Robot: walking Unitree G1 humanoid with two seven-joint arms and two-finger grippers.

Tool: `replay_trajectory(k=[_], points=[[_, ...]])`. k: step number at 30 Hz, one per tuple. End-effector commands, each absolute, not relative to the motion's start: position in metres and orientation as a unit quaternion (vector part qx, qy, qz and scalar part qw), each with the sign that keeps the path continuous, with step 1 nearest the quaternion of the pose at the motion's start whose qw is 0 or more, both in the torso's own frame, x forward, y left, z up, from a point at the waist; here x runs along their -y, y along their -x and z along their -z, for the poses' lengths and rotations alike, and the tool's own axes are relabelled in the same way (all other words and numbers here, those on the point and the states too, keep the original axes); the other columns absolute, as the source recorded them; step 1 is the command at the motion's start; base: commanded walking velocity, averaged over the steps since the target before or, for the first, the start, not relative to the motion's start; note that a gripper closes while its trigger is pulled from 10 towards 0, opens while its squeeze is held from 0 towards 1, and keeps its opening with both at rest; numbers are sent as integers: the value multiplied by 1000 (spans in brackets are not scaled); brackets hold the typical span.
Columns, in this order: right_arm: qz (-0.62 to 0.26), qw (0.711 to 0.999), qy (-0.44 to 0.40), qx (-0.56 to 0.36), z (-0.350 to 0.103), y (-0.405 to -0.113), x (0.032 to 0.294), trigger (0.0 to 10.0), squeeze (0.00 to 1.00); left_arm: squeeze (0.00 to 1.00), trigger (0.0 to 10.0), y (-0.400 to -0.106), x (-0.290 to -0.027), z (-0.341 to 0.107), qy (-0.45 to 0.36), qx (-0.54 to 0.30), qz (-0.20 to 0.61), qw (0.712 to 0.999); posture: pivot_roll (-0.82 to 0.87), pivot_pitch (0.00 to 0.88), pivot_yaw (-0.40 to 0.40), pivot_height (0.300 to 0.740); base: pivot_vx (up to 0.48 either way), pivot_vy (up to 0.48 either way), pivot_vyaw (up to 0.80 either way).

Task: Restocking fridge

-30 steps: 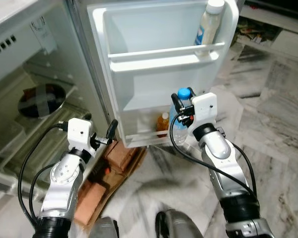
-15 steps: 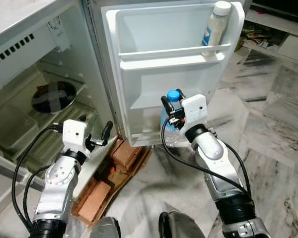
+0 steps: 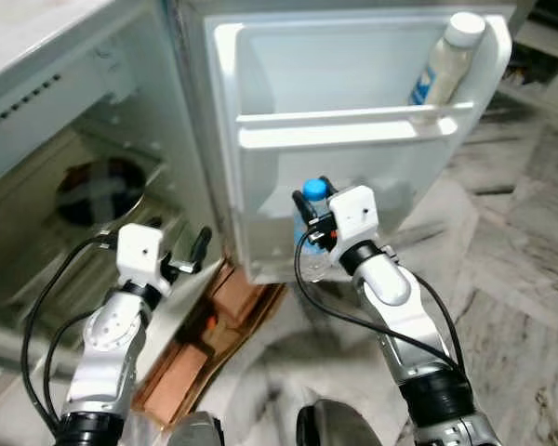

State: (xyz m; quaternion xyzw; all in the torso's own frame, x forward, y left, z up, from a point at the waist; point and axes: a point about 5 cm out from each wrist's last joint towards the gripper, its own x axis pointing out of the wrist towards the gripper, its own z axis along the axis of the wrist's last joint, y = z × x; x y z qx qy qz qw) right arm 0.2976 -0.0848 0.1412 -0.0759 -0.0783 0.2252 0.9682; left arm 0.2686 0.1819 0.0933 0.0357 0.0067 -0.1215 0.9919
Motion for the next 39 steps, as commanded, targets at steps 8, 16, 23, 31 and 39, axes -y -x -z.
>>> replay_trajectory(k=[8,16,23,31,39], points=[[-216,969,82,81,-139,-297,94,10000,0,0,10000,-267,-184,-92,-39,-8,102,994,-22,128,-32,740,0,0,0],[-211,973,76,62,-125,-290,99,10000,0,0,10000,-255,-197,-86,-45,-22,65,997,-18,132,-30,740,0,0,0],[-195,977,69,51,-116,-290,104,10000,0,0,10000,-252,-194,-84,-44,-25,62,997,-17,141,-21,740,0,0,0],[-187,979,64,50,-113,-291,104,10000,0,0,10000,-253,-195,-82,-48,-29,60,997,-15,141,-20,711,0,0,0],[-187,978,69,54,-113,-294,103,10000,0,0,10000,-254,-195,-83,-53,-27,60,996,-15,135,-20,666,0,0,0]])
